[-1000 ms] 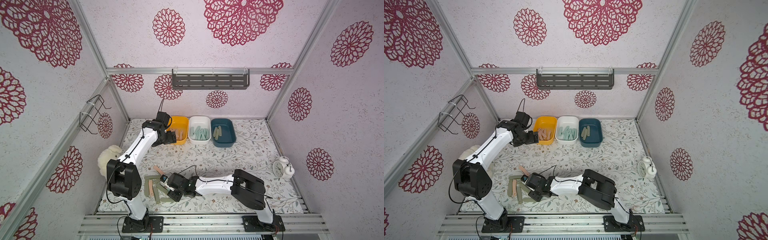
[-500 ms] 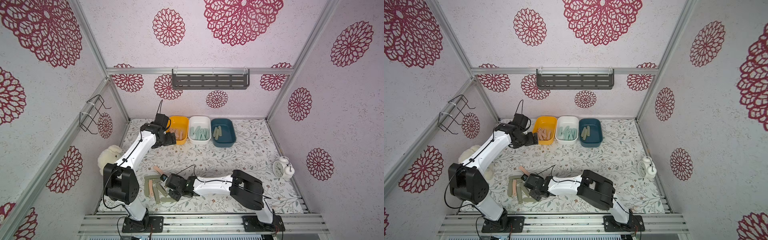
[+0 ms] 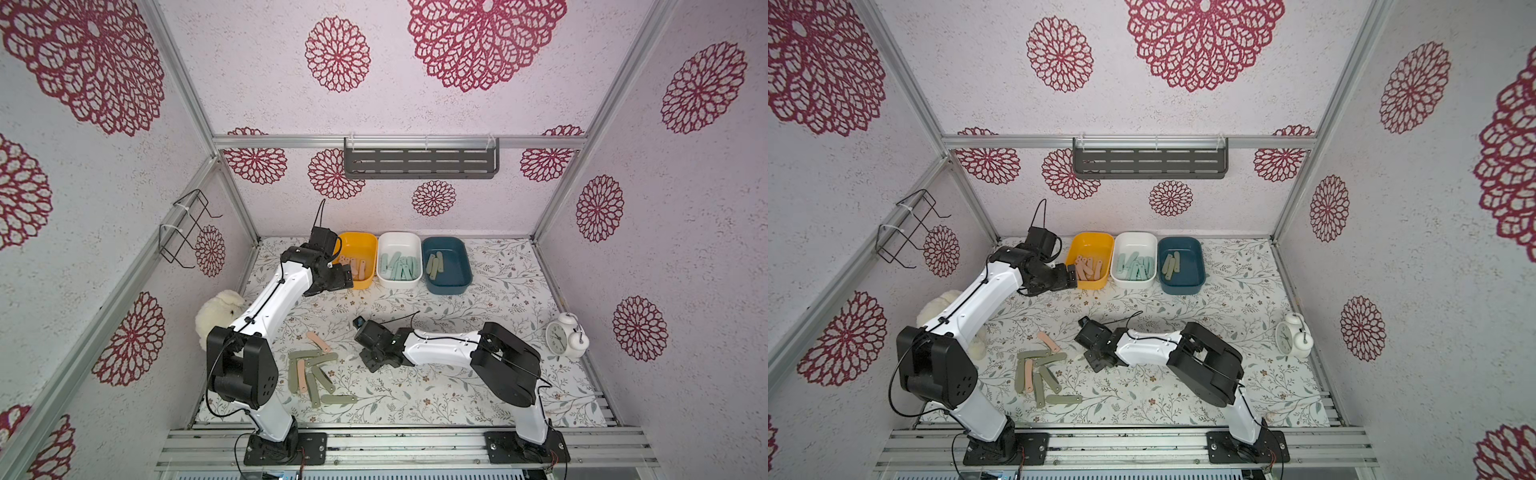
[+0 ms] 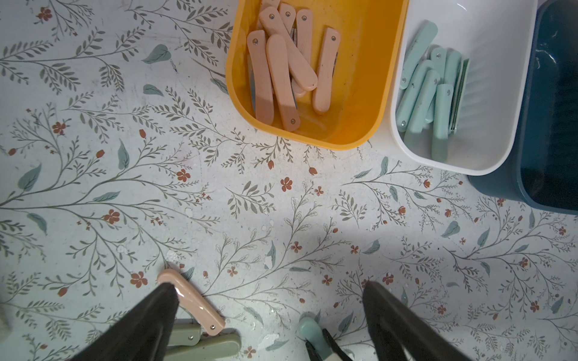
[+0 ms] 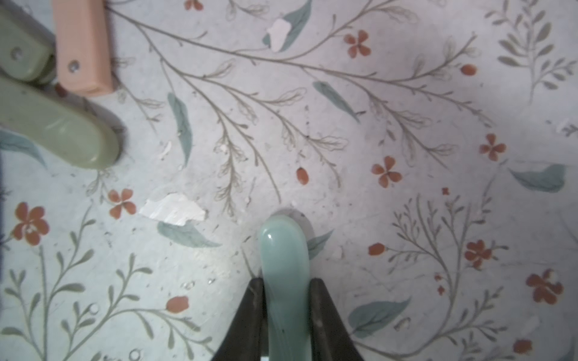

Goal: Place the fruit knives into the storage box by color
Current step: Pick up the fruit knife from the center of the board.

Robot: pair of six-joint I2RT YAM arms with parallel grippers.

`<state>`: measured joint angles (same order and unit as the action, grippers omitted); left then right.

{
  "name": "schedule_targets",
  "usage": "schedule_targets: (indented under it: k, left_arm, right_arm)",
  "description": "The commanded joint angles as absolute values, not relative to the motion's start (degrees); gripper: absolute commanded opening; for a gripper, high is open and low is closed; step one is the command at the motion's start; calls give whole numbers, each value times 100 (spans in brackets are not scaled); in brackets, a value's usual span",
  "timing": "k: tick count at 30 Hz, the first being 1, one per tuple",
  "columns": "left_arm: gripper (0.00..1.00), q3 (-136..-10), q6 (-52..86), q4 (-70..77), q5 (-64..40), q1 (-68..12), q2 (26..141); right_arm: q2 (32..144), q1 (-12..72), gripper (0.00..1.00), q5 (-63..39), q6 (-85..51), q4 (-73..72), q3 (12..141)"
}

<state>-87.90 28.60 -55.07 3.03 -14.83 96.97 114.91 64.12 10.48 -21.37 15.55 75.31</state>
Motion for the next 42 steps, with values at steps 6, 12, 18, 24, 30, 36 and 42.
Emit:
schedule_targets:
  k: [6,12,18,24,30,36,42]
  left_arm:
    - [97,-8820,2806,-5491,235,-1406,9545]
    - [97,-8807,2775,-5502,252,-1393,9544]
    - [97,-8841,2750,-5505,232,-1388,9547]
    - [97,-8853,2717,-5533,259,-1366,9520]
    - [97,-8833,2755,-5515,230,-1367,9493]
    - [97,-8824,2810,-5430,176,-1371,9342]
    - [97,-8596,2874,-5272,145,-1364,9165]
  right_arm:
    - [11800,6435,36,760,-2443,2060,7547]
    - [12031,6328,36,738,-2443,2044,7653]
    - [12179,6229,32,687,-2417,2051,7764]
    - [12075,6183,21,788,-2443,2224,7865]
    - [11722,5924,16,1137,-2374,2523,8133]
    - [11497,5639,15,1481,-2139,2768,8397]
    - [11300,5265,15,1654,-1925,2848,8857]
